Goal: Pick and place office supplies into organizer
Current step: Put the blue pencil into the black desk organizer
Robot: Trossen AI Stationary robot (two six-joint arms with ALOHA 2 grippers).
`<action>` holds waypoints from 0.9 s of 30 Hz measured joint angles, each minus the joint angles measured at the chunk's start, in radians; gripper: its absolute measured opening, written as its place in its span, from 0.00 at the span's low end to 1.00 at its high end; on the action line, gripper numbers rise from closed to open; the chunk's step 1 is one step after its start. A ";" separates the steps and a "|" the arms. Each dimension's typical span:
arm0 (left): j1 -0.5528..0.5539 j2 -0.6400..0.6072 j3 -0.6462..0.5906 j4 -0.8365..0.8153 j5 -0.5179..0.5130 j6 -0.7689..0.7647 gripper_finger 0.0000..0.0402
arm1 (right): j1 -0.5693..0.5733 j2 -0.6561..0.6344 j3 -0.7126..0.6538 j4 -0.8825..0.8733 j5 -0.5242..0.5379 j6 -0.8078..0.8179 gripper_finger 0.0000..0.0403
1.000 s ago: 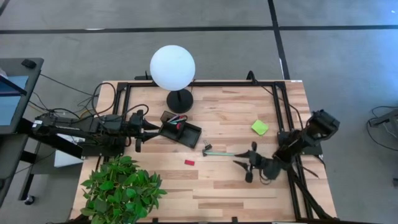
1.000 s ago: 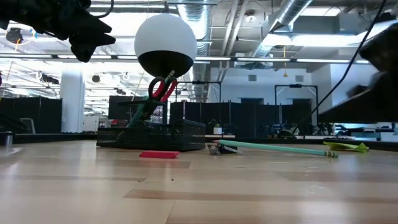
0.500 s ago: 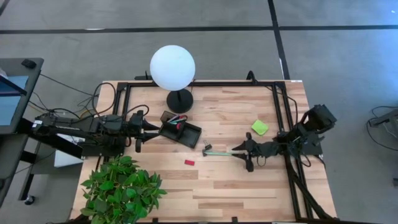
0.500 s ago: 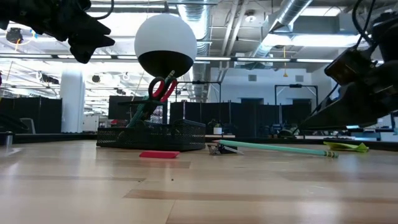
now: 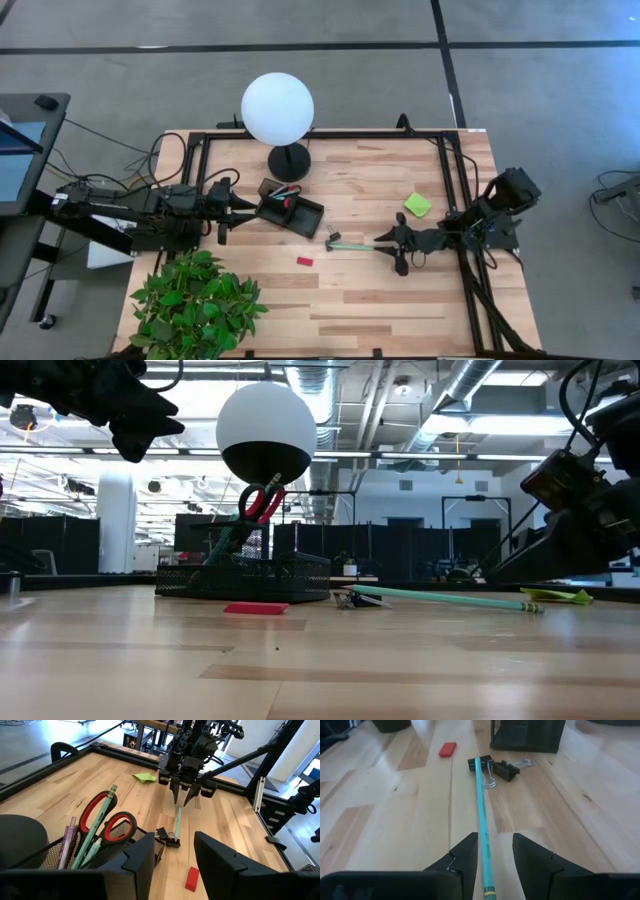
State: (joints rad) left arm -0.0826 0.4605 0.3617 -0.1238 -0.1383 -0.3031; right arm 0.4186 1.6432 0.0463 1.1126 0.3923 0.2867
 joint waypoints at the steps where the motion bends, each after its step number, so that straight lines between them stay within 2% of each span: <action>1: 0.000 0.000 0.000 0.000 0.000 0.000 0.33 | -0.003 0.000 0.000 0.004 0.001 0.000 0.29; 8: 0.000 0.000 0.000 0.001 0.000 0.000 0.33 | -0.024 0.000 0.034 0.031 0.000 -0.008 0.29; 12: 0.000 0.000 0.000 0.001 -0.007 0.000 0.33 | -0.054 0.000 0.091 0.032 -0.005 -0.079 0.29; 15: 0.000 0.000 0.000 0.002 -0.007 -0.002 0.33 | -0.076 0.000 0.119 0.010 -0.065 -0.124 0.29; 17: 0.000 0.000 0.000 0.001 -0.005 -0.006 0.33 | -0.087 0.000 0.119 -0.022 -0.106 -0.122 0.29; 23: 0.000 0.000 0.000 0.001 -0.001 -0.004 0.33 | -0.075 0.000 0.104 -0.027 -0.120 -0.075 0.29; 27: 0.000 0.000 0.000 0.001 0.000 -0.004 0.33 | -0.050 0.001 0.078 0.061 -0.094 -0.079 0.29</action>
State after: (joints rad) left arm -0.0826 0.4603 0.3614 -0.1228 -0.1387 -0.3069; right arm 0.3690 1.6440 0.1244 1.1733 0.2982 0.2073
